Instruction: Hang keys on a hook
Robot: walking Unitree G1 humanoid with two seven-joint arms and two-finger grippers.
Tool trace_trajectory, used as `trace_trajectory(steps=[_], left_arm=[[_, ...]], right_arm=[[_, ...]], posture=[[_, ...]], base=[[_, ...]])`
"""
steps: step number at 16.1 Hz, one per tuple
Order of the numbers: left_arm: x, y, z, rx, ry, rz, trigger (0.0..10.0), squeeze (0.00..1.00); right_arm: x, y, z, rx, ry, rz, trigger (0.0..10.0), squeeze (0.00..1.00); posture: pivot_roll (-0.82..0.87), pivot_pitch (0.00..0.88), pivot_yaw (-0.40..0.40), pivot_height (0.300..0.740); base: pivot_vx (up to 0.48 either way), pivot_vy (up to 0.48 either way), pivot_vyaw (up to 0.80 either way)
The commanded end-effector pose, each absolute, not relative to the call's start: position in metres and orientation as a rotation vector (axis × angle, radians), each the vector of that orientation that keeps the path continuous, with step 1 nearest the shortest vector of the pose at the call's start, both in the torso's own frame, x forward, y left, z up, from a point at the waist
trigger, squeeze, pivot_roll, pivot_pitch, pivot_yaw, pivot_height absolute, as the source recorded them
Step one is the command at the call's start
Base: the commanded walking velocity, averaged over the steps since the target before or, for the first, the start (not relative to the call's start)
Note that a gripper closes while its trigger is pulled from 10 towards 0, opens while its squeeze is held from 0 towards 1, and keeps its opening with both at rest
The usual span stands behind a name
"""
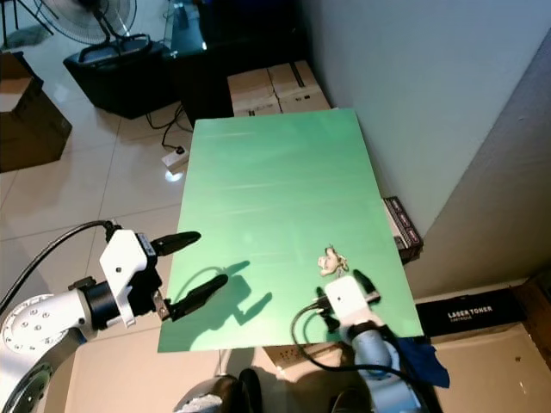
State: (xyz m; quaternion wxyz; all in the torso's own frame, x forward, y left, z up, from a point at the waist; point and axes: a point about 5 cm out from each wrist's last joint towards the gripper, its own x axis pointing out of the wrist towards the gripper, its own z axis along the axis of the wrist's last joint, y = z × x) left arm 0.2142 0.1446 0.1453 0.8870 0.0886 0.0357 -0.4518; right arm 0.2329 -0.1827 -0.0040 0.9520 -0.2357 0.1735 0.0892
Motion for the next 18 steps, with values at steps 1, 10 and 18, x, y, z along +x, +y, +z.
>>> trace_trajectory(steps=[1,10,18], left_arm=[[0.214,0.147,0.143,0.184,0.085,-0.935,10.0,0.00],[0.214,0.147,0.146,0.169,0.092,-0.950,10.0,0.00],[0.213,0.149,0.146,0.172,0.101,-0.949,10.0,0.00]], right_arm=[[0.235,-0.184,-0.003,-0.498,0.360,0.174,10.0,0.59],[0.259,-0.206,0.009,-0.459,0.292,0.140,10.0,0.00],[0.265,-0.198,-0.001,-0.503,0.364,0.273,9.9,0.00]], posture=[[0.11,0.103,0.180,0.740],[0.12,0.107,0.188,0.740],[0.13,0.110,0.188,0.740]], base=[[0.000,0.000,0.00],[0.000,0.000,0.00],[0.000,0.000,0.00]])
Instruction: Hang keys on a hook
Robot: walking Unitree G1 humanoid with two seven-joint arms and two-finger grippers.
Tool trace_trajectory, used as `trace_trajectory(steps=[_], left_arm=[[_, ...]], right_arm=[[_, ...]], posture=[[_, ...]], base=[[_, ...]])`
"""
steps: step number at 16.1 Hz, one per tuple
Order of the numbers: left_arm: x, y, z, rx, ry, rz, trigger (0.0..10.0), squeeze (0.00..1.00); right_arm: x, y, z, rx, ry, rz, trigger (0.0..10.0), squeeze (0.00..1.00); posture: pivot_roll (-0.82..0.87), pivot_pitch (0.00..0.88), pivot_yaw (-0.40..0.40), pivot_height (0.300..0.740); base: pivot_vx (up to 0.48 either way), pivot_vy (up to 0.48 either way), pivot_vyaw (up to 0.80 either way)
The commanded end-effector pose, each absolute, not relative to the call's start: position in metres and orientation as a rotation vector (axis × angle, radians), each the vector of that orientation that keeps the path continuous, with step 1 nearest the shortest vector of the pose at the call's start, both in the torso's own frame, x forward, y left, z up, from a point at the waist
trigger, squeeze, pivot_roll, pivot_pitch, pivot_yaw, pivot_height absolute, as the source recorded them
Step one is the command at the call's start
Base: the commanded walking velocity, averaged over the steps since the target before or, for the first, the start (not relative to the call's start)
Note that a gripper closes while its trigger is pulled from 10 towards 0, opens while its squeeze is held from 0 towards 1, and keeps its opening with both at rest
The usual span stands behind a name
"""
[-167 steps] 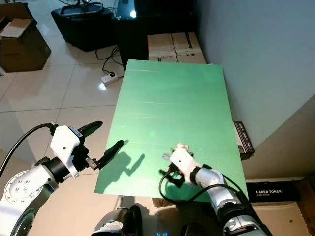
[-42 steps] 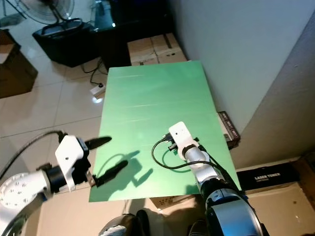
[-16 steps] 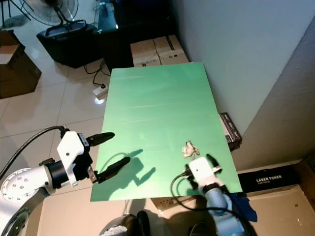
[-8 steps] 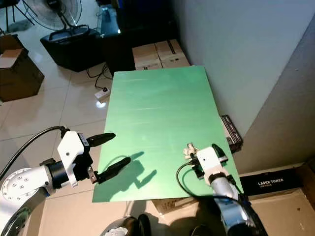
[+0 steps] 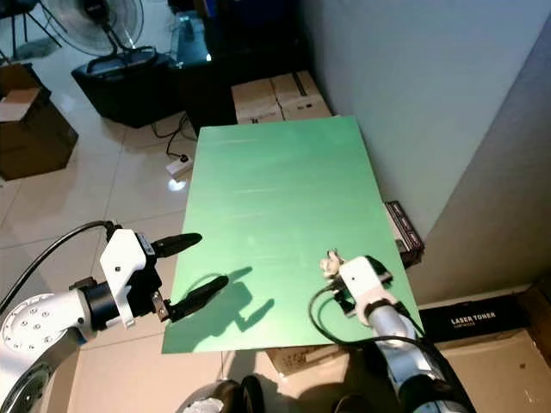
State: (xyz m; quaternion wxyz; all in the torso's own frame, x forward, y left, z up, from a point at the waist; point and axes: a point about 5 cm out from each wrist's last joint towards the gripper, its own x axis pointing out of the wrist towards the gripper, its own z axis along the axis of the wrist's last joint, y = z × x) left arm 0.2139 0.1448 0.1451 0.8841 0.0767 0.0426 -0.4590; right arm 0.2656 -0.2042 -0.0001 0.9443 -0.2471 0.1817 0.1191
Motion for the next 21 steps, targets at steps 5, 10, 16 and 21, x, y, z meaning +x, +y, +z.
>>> trace_trajectory(steps=[5,10,16,21], left_arm=[[0.2124,0.1499,0.1464,0.174,0.105,-0.950,10.0,0.00],[0.2124,0.1506,0.1465,0.179,0.109,-0.954,10.0,0.00],[0.2145,0.1532,0.1476,0.190,0.109,-0.942,10.0,0.00],[0.2151,0.1554,0.1482,0.199,0.110,-0.935,10.0,0.00]], right_arm=[[0.2703,-0.2000,-0.0018,-0.538,0.385,0.252,5.3,0.00],[0.2695,-0.2026,-0.0070,-0.539,0.435,0.281,0.0,0.00],[0.2692,-0.2041,-0.0107,-0.534,0.476,0.300,0.0,0.00],[0.2722,-0.2055,-0.0095,-0.559,0.481,0.309,0.0,0.00]], posture=[[0.13,0.112,0.194,0.740],[0.14,0.116,0.201,0.740],[0.15,0.121,0.202,0.740],[0.16,0.122,0.205,0.740]], base=[[0.000,0.000,0.00],[0.000,0.000,0.00],[0.000,0.000,0.00],[0.000,0.000,0.00]])
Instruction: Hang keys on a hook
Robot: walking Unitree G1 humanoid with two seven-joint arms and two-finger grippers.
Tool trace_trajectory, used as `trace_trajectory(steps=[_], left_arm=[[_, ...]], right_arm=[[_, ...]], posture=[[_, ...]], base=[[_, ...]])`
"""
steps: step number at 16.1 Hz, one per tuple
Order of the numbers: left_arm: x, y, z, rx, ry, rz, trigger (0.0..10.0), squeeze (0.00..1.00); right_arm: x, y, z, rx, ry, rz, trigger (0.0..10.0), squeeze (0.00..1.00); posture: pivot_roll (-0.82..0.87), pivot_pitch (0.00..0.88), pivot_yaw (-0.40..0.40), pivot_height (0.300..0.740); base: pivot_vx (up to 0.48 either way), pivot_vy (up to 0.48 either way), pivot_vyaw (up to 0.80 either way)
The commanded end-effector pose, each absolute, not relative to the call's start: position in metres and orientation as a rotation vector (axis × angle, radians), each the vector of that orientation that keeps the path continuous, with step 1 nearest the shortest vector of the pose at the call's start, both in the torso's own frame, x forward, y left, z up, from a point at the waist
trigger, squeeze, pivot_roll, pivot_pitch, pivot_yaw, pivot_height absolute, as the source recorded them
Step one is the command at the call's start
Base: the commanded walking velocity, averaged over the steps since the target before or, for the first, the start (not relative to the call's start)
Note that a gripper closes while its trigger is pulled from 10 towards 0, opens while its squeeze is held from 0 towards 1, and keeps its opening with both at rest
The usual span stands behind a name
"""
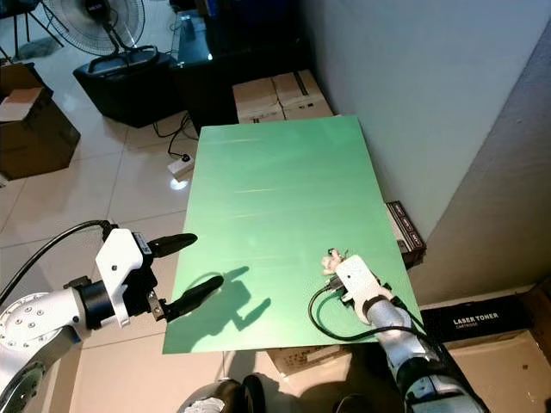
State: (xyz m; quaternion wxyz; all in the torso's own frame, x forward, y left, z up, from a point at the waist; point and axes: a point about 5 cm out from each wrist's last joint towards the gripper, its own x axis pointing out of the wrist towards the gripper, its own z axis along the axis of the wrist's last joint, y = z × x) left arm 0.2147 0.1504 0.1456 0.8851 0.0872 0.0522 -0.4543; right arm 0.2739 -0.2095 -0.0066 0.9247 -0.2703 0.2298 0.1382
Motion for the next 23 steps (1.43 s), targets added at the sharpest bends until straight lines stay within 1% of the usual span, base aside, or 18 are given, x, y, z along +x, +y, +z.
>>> trace_trajectory(steps=[1,12,17,18,21,23], left_arm=[[0.215,0.156,0.148,0.200,0.110,-0.934,10.0,0.00],[0.219,0.157,0.150,0.210,0.108,-0.927,10.0,0.00],[0.221,0.159,0.151,0.219,0.097,-0.915,10.0,0.00],[0.221,0.159,0.150,0.221,0.096,-0.914,10.0,0.00],[0.221,0.159,0.150,0.221,0.095,-0.911,10.0,0.00],[0.221,0.158,0.150,0.223,0.095,-0.914,10.0,0.00]], right_arm=[[0.273,-0.206,-0.009,-0.560,0.481,0.309,0.0,0.00],[0.279,-0.206,-0.005,-0.573,0.472,0.311,0.0,0.00],[0.286,-0.190,0.004,-0.565,0.375,0.342,0.0,0.00],[0.285,-0.181,0.005,-0.549,0.339,0.356,0.0,0.00],[0.281,-0.170,0.001,-0.545,0.326,0.377,0.0,0.00],[0.277,-0.168,-0.003,-0.554,0.343,0.363,0.0,0.00]], posture=[[0.16,0.124,0.206,0.740],[0.17,0.117,0.209,0.740],[0.16,0.111,0.206,0.740],[0.16,0.109,0.206,0.740],[0.16,0.111,0.207,0.740],[0.16,0.111,0.207,0.740]], base=[[0.000,0.000,0.00],[0.000,0.000,0.00],[0.000,0.000,0.00],[0.000,0.000,0.00],[0.000,0.000,0.00],[0.000,0.000,0.00]])
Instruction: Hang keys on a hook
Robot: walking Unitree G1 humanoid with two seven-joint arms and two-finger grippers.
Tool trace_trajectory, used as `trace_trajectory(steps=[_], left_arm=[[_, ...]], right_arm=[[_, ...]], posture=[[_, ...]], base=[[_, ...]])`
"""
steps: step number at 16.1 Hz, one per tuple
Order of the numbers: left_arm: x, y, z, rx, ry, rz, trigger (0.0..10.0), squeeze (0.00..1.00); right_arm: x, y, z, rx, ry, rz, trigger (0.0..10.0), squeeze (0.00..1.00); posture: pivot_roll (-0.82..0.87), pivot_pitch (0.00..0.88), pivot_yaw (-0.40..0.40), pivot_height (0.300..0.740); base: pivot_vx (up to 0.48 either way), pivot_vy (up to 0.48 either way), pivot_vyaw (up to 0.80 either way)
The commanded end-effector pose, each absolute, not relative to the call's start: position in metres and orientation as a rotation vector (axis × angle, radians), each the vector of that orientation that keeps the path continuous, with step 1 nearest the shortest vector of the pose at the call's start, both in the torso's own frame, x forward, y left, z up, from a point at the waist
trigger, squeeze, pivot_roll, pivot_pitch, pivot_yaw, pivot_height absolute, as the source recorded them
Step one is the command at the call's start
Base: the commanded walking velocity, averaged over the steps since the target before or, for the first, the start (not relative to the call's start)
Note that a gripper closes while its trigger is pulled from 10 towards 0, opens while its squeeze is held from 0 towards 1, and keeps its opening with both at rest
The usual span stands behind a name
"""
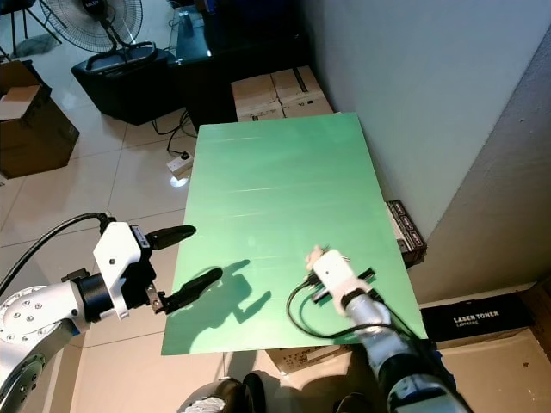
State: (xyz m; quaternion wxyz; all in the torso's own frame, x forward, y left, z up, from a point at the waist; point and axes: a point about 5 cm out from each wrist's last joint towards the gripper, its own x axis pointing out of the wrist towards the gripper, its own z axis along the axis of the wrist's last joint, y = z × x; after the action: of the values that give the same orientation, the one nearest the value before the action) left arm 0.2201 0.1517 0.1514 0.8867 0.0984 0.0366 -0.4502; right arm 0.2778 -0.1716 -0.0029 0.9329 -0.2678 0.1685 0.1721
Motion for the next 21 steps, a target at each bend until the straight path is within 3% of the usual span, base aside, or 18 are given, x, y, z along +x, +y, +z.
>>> trace_trajectory(steps=[1,3,8,16,19,21], left_arm=[[0.221,0.158,0.149,0.223,0.095,-0.914,10.0,0.00],[0.221,0.160,0.149,0.227,0.095,-0.910,10.0,0.00],[0.222,0.159,0.149,0.229,0.089,-0.909,10.0,0.00],[0.223,0.158,0.149,0.228,0.076,-0.895,10.0,0.00],[0.223,0.156,0.149,0.220,0.073,-0.898,10.0,0.00],[0.224,0.154,0.148,0.216,0.071,-0.899,10.0,0.00]], right_arm=[[0.277,-0.169,-0.004,-0.563,0.345,0.350,0.0,0.00],[0.280,-0.177,0.004,-0.693,0.273,0.229,0.0,0.00],[0.276,-0.168,-0.002,-0.661,0.293,0.239,0.0,0.00],[0.290,-0.183,0.032,-0.787,0.098,0.045,0.0,0.00],[0.288,-0.188,0.038,-0.895,0.095,0.069,0.0,0.00],[0.281,-0.185,0.019,-0.949,0.274,0.209,0.0,0.00]], posture=[[0.16,0.108,0.206,0.740],[0.16,0.110,0.203,0.740],[0.16,0.110,0.207,0.740],[0.16,0.095,0.189,0.740],[0.15,0.093,0.188,0.740],[0.14,0.099,0.184,0.740]], base=[[0.000,0.000,0.00],[0.000,0.000,0.00],[0.000,0.000,0.00],[0.000,0.000,0.00],[0.000,0.000,0.00],[0.000,0.000,0.00]])
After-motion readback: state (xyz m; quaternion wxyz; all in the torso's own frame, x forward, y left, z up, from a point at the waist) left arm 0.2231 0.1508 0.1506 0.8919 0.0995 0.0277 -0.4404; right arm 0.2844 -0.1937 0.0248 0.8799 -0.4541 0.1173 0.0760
